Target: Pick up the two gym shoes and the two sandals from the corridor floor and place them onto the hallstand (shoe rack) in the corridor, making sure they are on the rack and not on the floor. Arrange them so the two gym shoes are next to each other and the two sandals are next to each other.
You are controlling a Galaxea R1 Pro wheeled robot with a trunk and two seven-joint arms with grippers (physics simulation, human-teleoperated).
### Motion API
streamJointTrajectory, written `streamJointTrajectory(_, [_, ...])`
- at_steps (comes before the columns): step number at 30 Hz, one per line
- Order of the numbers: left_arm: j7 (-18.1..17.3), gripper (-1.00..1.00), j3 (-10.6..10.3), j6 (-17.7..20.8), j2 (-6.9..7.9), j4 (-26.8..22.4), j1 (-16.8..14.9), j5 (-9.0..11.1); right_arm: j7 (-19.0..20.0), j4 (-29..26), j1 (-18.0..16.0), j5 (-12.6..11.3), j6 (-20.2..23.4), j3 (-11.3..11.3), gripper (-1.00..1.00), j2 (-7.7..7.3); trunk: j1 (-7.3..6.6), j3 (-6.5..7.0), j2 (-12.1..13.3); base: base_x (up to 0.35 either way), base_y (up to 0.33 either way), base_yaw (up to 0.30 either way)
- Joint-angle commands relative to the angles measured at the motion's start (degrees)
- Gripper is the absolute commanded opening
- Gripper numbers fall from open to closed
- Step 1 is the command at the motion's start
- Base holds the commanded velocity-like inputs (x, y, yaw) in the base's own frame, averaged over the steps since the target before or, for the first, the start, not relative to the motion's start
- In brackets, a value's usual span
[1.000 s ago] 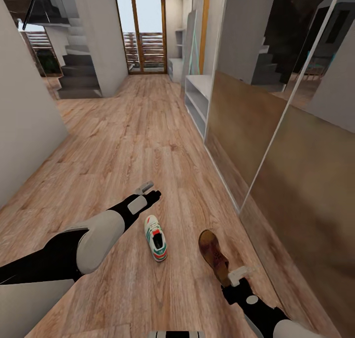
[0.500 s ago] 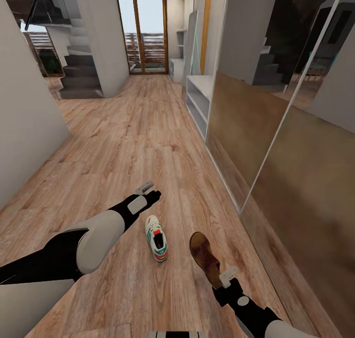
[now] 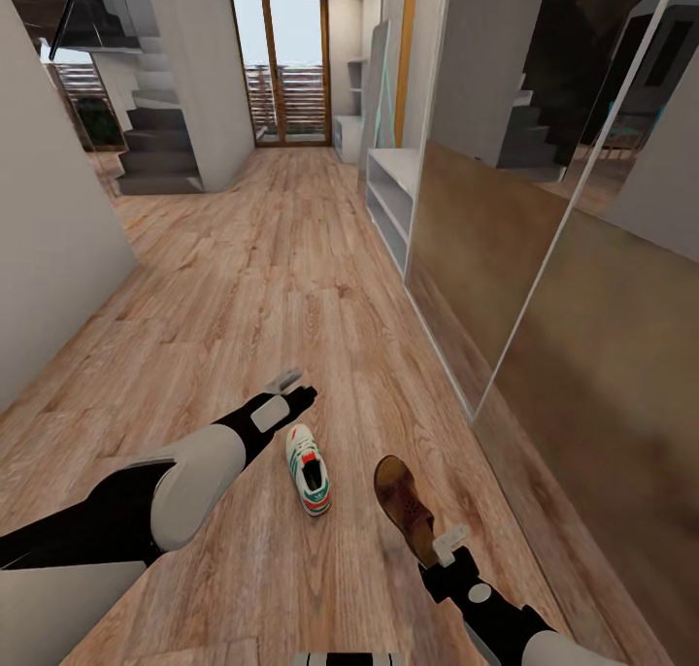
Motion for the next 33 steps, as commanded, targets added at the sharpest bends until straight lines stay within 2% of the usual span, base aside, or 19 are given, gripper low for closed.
streamJointTrajectory(1, [1.18, 1.0, 0.45, 0.27, -0.02, -0.14, 0.03, -0.25, -0.39, 0.07, -0.04, 0.24, -0.59, 0.1, -1.0, -0.01, -0.01, -0.04, -0.02, 0.0, 0.0, 0.0])
streamJointTrajectory(4, [3.93, 1.0, 0.41, 0.22, -0.02, -0.13, 0.07, -0.24, -1.62, 0.06, -0.04, 0.27, -1.0, 0.09, -1.0, -0.04, -0.01, -0.04, -0.02, 0.0, 0.0, 0.0])
streamJointTrajectory(9, [5.68, 1.0, 0.4, 0.19, -0.02, -0.1, 0.33, -0.27, -3.9, 0.05, -0.04, 0.29, -1.19, 0.09, -1.0, -0.1, -0.01, -0.04, -0.02, 0.0, 0.0, 0.0])
streamJointTrajectory(19, [6.16, 1.0, 0.29, 0.27, -0.02, -0.1, 1.3, -0.28, -4.69, 0.05, -0.04, 0.3, -1.26, 0.08, -1.0, -0.12, -0.01, -0.04, -0.02, 0.0, 0.0, 0.0])
streamJointTrajectory(28, [6.35, 1.0, 0.22, 0.42, -0.02, -0.1, 2.5, -0.31, -4.79, 0.05, -0.04, 0.3, -1.26, 0.08, -1.0, -0.12, 0.14, -1.37, -0.1, 0.0, 0.0, 0.0])
streamJointTrajectory(33, [6.36, 1.0, 0.15, 0.43, -0.02, -0.09, 2.82, -0.33, -4.83, 0.05, -0.04, 0.3, -1.26, 0.07, -1.0, -0.37, 0.14, -1.37, -0.1, 0.0, 0.0, 0.0])
